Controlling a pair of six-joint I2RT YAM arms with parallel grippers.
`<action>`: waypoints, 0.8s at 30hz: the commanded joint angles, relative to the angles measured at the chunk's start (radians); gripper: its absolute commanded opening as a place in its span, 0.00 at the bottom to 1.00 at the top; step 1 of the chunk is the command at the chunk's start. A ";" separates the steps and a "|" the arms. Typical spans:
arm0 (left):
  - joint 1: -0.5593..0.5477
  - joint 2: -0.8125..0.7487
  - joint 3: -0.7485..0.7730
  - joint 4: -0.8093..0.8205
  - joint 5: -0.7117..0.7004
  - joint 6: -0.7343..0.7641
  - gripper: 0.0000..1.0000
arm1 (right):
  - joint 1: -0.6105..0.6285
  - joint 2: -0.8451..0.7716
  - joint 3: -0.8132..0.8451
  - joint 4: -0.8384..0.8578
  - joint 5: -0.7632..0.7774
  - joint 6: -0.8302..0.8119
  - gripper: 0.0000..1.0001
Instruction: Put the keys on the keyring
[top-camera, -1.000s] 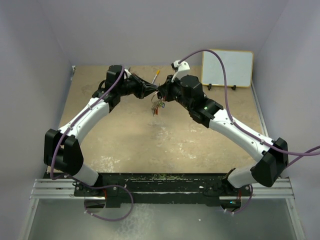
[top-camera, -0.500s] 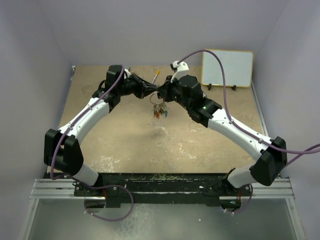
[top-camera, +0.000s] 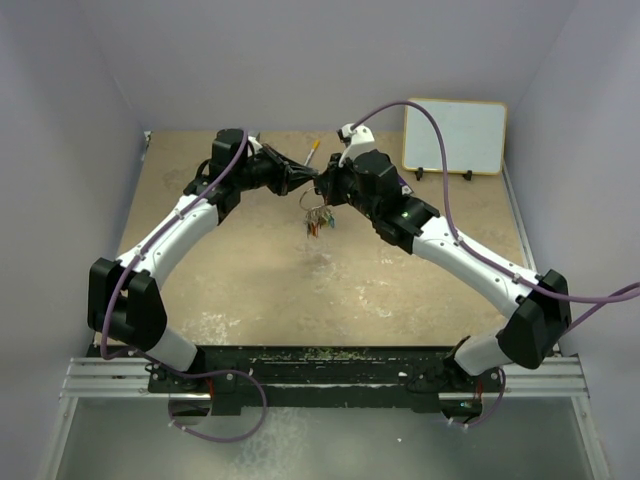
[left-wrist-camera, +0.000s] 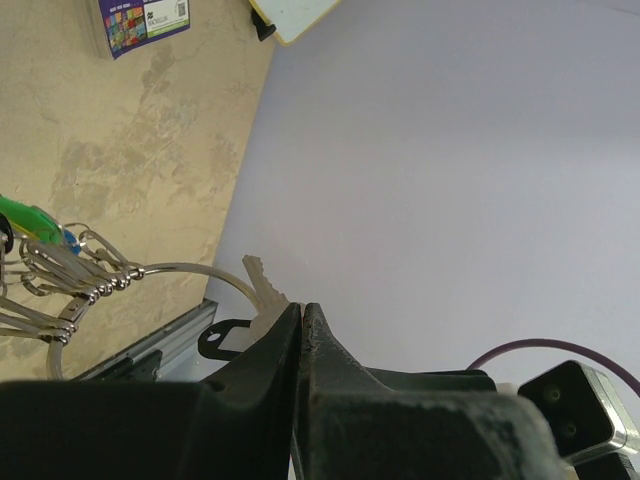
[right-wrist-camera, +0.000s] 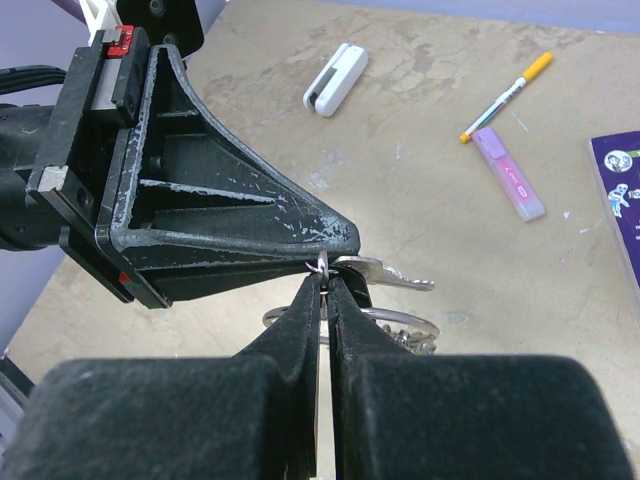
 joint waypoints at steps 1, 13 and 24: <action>-0.001 -0.022 0.040 0.042 0.003 -0.041 0.04 | 0.004 -0.007 0.036 0.059 0.016 0.011 0.00; -0.010 -0.027 0.043 0.049 0.021 -0.065 0.04 | 0.004 0.017 0.060 0.048 0.007 0.011 0.00; -0.018 -0.040 0.049 0.051 0.036 -0.089 0.04 | 0.004 0.036 0.083 0.011 0.009 0.012 0.00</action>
